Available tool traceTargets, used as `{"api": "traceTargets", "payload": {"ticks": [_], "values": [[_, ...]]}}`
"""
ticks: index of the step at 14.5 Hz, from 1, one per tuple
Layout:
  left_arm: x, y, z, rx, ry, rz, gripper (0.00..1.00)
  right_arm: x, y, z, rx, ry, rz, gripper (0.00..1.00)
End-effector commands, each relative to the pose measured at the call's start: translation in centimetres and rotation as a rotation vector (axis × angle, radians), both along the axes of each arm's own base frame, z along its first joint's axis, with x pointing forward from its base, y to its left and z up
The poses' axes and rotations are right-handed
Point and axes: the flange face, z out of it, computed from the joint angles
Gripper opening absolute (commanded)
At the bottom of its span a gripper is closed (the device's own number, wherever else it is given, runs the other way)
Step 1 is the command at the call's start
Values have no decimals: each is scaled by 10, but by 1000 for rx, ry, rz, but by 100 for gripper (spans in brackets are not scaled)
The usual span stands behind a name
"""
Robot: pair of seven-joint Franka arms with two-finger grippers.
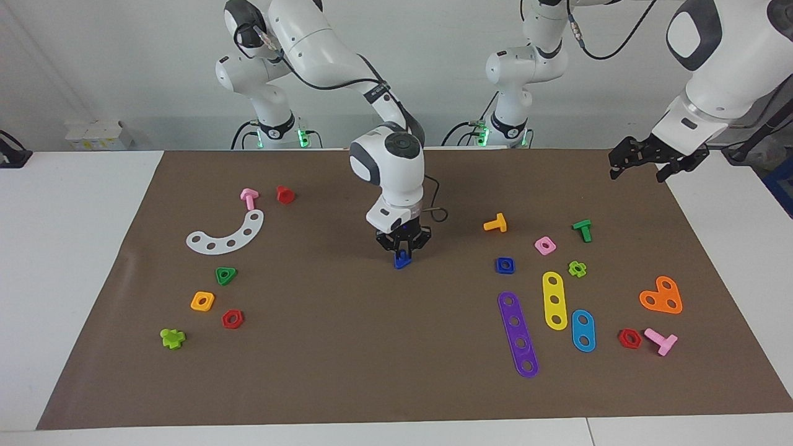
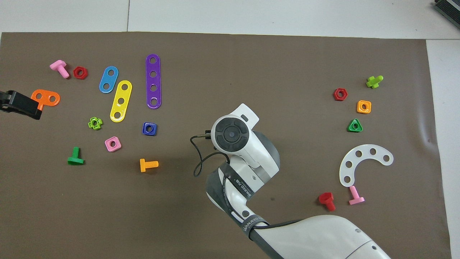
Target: Unscrew and place screws in storage area
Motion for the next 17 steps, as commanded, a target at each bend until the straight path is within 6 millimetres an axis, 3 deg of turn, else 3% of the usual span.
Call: {"api": "traceTargets", "payload": {"ticks": [1,2,3,5,7,9,12,14,17], "values": [[-3,-16,17,27,-26,77,100,-2,-6,-1,-28,-15,5,0],[-8,-19,20,29,-43,90,100,0,-11,9,-23,-24,-2,0],[-10,-19,10,31,-42,85,100,4,-20,19,-18,-33,-19,0],[-16,-17,-2,34,-63,82,100,12,-55,42,-15,-40,-80,0],[-16,-13,-2,32,-75,87,100,13,-106,60,-7,-45,-176,0],[-17,-12,-8,32,-65,77,100,28,-167,71,-13,-56,-223,0],[-23,-12,-10,35,-59,77,100,43,-229,69,-45,-37,-209,0],[-22,-15,-8,34,-62,73,100,39,-262,58,-63,-10,-206,0],[-21,-14,-5,30,-70,74,100,43,-297,50,-73,-2,-198,0]]}}
